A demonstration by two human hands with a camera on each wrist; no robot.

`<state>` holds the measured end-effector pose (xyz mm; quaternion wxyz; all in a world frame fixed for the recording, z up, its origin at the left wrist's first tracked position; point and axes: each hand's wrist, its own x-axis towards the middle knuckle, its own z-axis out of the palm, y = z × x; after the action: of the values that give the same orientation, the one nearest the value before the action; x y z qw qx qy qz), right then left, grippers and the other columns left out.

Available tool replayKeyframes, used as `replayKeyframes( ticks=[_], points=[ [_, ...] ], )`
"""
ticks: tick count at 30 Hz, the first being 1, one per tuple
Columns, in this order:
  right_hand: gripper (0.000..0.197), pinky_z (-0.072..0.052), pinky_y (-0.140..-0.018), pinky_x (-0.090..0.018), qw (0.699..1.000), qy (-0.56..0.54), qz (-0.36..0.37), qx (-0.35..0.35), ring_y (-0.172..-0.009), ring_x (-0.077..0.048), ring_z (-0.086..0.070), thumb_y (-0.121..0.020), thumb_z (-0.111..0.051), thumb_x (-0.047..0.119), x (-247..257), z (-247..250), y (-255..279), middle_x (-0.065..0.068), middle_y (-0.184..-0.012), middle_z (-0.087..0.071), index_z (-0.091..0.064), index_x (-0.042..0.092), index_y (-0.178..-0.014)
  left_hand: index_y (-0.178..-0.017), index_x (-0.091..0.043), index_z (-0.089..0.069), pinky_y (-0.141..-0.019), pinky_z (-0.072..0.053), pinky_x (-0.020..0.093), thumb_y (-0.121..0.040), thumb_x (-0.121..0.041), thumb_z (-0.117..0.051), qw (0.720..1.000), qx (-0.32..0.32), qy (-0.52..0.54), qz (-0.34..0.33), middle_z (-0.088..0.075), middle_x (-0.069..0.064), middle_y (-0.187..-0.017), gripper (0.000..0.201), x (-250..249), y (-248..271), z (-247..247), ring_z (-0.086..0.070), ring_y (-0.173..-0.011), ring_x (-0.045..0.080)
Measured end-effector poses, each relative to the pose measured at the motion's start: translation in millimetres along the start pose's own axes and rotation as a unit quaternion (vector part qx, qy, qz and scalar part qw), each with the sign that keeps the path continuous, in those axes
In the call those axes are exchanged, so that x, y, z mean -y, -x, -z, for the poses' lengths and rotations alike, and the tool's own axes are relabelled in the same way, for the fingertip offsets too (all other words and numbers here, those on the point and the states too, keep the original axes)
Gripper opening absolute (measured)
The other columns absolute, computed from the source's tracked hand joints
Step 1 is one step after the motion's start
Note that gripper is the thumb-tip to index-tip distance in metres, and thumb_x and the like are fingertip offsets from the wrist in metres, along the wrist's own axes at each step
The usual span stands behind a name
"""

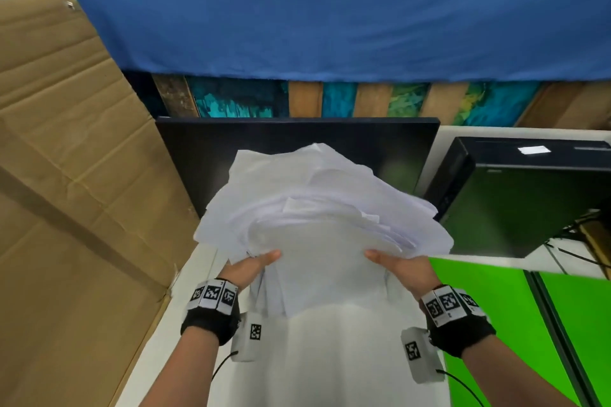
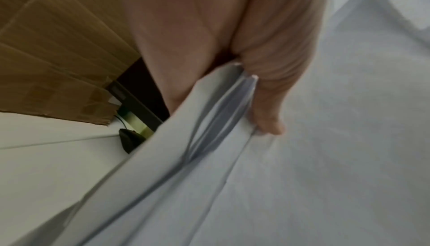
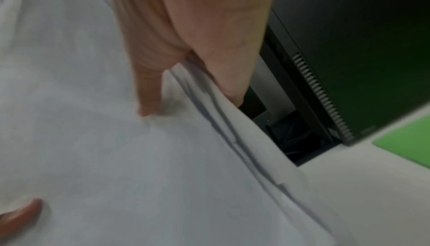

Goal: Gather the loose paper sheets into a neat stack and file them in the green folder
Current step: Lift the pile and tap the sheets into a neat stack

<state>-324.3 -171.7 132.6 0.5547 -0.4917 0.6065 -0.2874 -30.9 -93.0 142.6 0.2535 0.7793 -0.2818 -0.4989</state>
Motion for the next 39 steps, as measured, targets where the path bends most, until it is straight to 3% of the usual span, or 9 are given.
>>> replayKeyframes(
  ticks=[5,9,13,16,25,28,32,36,39],
  points=[
    [0.017,-0.049,-0.066,-0.006,0.998,-0.041,0.033,-0.039,-0.063,0.008,-0.065,-0.070,-0.078,0.030,43,7,22,0.012,-0.077,-0.073,-0.064,0.028,-0.080,-0.141,-0.031,-0.043,-0.120,-0.015,0.042,-0.050,-0.081,-0.068,0.998,0.022,0.044,-0.047,-0.036,-0.006,-0.149,0.107,-8,2,2,-0.025,-0.145,0.021],
    [0.064,-0.045,-0.102,-0.032,0.997,0.040,0.054,-0.022,-0.109,-0.016,-0.061,-0.053,-0.086,0.046,38,18,20,0.005,-0.111,-0.067,-0.066,0.024,-0.110,-0.121,-0.030,-0.064,-0.107,-0.034,0.031,-0.028,-0.075,-0.079,0.991,0.083,0.001,-0.108,-0.063,-0.010,-0.125,0.104,-18,13,21,-0.052,-0.124,0.014],
    [0.067,-0.045,-0.073,-0.004,0.991,0.090,0.091,0.047,-0.105,-0.006,-0.063,-0.056,-0.087,0.041,27,16,14,-0.005,-0.114,-0.069,-0.067,0.011,-0.112,-0.123,-0.039,-0.058,-0.113,-0.033,0.037,-0.055,-0.065,-0.079,0.988,0.070,-0.086,-0.112,-0.057,-0.007,-0.134,0.076,-12,-5,27,-0.047,-0.131,0.017],
    [0.079,-0.050,-0.083,-0.011,0.985,0.073,0.143,0.065,-0.099,0.003,-0.065,-0.053,-0.090,0.032,26,9,8,-0.021,-0.129,-0.059,-0.058,0.000,-0.118,-0.122,-0.037,-0.058,-0.105,-0.038,0.034,-0.054,-0.061,-0.080,0.987,0.047,-0.076,-0.130,-0.060,-0.009,-0.127,0.076,-12,-15,25,-0.051,-0.123,0.017],
    [0.122,-0.039,-0.105,-0.024,0.982,0.013,0.169,0.089,-0.112,0.014,-0.053,-0.065,-0.081,-0.007,39,13,-13,0.028,-0.121,-0.056,-0.003,0.035,-0.150,-0.132,-0.019,-0.049,-0.114,-0.022,0.034,-0.077,-0.040,-0.073,0.984,0.086,-0.126,-0.094,-0.042,0.005,-0.140,0.064,-40,34,25,-0.033,-0.138,0.026],
    [0.109,-0.048,-0.095,-0.015,0.979,0.023,0.162,0.124,-0.107,0.010,-0.059,-0.071,-0.076,-0.006,45,18,-14,0.000,-0.124,-0.057,-0.008,0.028,-0.150,-0.122,-0.019,-0.052,-0.089,-0.023,0.019,-0.088,-0.029,-0.064,0.990,0.070,-0.114,-0.051,-0.044,-0.003,-0.126,0.038,-46,27,30,-0.040,-0.118,0.016],
    [0.035,-0.039,-0.070,0.008,0.977,0.122,0.118,0.126,-0.093,-0.003,-0.055,-0.083,-0.071,0.016,59,13,1,0.023,-0.094,-0.055,-0.051,0.029,-0.109,-0.143,-0.014,-0.038,-0.097,-0.023,0.017,-0.089,-0.028,-0.063,0.985,0.104,-0.117,-0.068,-0.041,-0.001,-0.146,0.061,-56,26,39,-0.035,-0.134,0.015],
    [0.039,-0.051,-0.093,-0.033,0.992,0.007,0.127,0.023,-0.105,-0.021,-0.062,-0.069,-0.082,0.033,45,-6,-12,-0.003,-0.118,-0.063,-0.061,0.035,-0.102,-0.128,-0.027,-0.051,-0.102,-0.031,0.021,-0.078,-0.045,-0.072,0.991,0.089,-0.026,-0.094,-0.057,-0.007,-0.127,0.058,-56,31,26,-0.051,-0.114,0.007],
    [0.020,-0.057,-0.071,-0.022,0.978,-0.107,0.177,-0.023,-0.082,-0.010,-0.070,-0.076,-0.077,0.018,56,-11,-10,-0.001,-0.095,-0.069,-0.062,0.026,-0.087,-0.132,-0.021,-0.048,-0.093,-0.037,0.029,-0.078,-0.043,-0.071,0.982,-0.013,0.109,-0.151,-0.056,-0.004,-0.120,0.063,-55,35,8,-0.052,-0.116,0.018]
  ],
)
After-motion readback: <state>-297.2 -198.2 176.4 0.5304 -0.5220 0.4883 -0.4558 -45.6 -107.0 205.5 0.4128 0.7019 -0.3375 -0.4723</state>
